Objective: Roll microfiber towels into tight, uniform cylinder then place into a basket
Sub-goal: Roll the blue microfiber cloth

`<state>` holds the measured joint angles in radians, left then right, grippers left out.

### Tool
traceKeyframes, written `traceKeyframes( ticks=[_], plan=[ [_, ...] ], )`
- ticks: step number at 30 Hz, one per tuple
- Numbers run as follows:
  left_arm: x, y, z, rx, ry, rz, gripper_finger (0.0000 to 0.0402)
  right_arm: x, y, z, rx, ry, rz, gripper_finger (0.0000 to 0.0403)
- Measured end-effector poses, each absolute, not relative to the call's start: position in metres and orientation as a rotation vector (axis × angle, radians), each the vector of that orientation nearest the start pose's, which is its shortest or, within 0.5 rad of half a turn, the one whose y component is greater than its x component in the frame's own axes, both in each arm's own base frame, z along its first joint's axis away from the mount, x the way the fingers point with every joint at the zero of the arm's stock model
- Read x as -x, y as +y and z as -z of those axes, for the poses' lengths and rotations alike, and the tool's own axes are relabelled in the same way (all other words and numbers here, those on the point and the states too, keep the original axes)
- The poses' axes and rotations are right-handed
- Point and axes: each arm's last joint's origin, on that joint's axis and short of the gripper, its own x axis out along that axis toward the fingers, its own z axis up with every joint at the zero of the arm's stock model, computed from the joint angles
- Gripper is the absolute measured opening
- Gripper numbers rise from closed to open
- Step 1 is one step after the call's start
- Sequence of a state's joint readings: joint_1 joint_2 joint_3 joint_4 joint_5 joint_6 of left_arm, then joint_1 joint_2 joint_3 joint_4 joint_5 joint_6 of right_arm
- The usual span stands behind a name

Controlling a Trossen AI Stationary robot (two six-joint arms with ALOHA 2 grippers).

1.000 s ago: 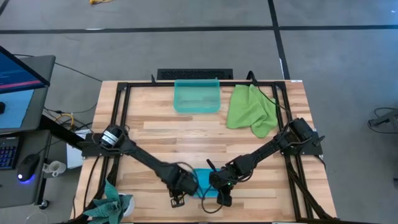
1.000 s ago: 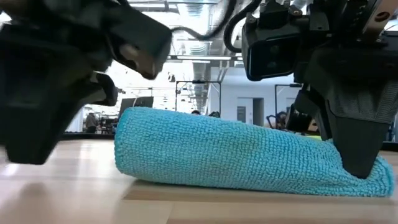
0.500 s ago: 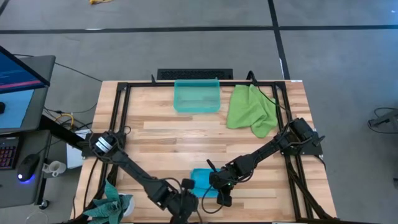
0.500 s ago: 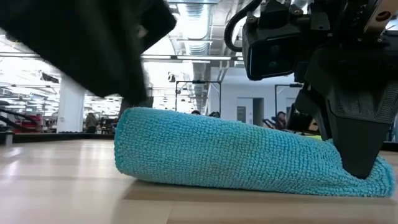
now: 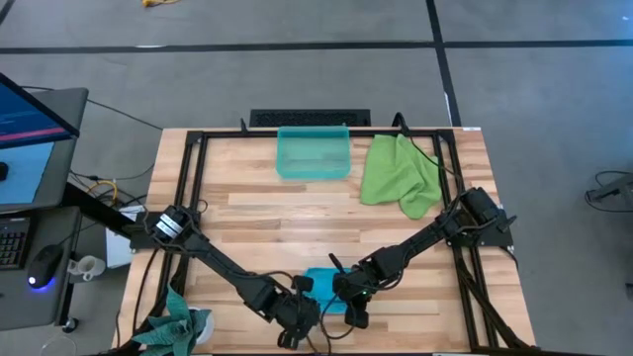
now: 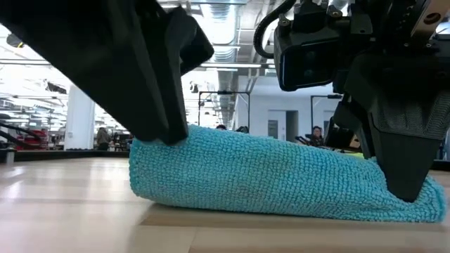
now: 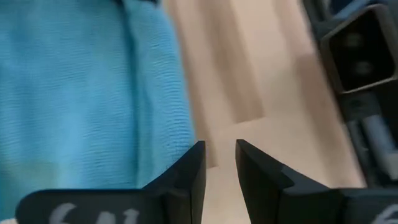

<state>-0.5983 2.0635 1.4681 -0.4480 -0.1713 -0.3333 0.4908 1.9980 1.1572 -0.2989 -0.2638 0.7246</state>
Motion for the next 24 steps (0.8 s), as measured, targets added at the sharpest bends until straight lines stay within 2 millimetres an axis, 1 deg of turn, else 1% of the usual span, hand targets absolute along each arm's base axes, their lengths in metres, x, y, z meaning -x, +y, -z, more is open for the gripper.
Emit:
traceKeyframes(
  ticks=[4,8,12,15,18,22,24],
  plan=[
    [-0.359,-0.233,-0.164,-0.124,1.016,0.170,0.0070,-0.329,0.185,-0.114,-0.481,1.334,-0.218,0.0019],
    [-0.361,-0.229,-0.164,-0.115,1.017,0.147,0.0058,-0.329,0.185,-0.114,-0.481,1.333,-0.218,0.0022],
    [-0.361,-0.224,-0.163,-0.126,1.032,0.081,0.0047,-0.329,0.185,-0.114,-0.481,1.333,-0.218,0.0018],
    [-0.361,-0.220,-0.161,-0.109,1.045,0.059,0.0040,-0.329,0.185,-0.114,-0.481,1.333,-0.219,0.0024],
    [-0.361,-0.215,-0.154,-0.099,1.041,0.052,0.0035,-0.329,0.185,-0.114,-0.481,1.333,-0.219,0.0029],
    [-0.359,-0.204,-0.140,-0.053,1.054,0.030,0.0031,-0.330,0.185,-0.114,-0.471,1.322,-0.234,0.0023],
    [-0.359,-0.200,-0.138,-0.024,1.057,0.006,0.0031,-0.331,0.185,-0.114,-0.473,1.315,-0.237,0.0022]
  ],
)
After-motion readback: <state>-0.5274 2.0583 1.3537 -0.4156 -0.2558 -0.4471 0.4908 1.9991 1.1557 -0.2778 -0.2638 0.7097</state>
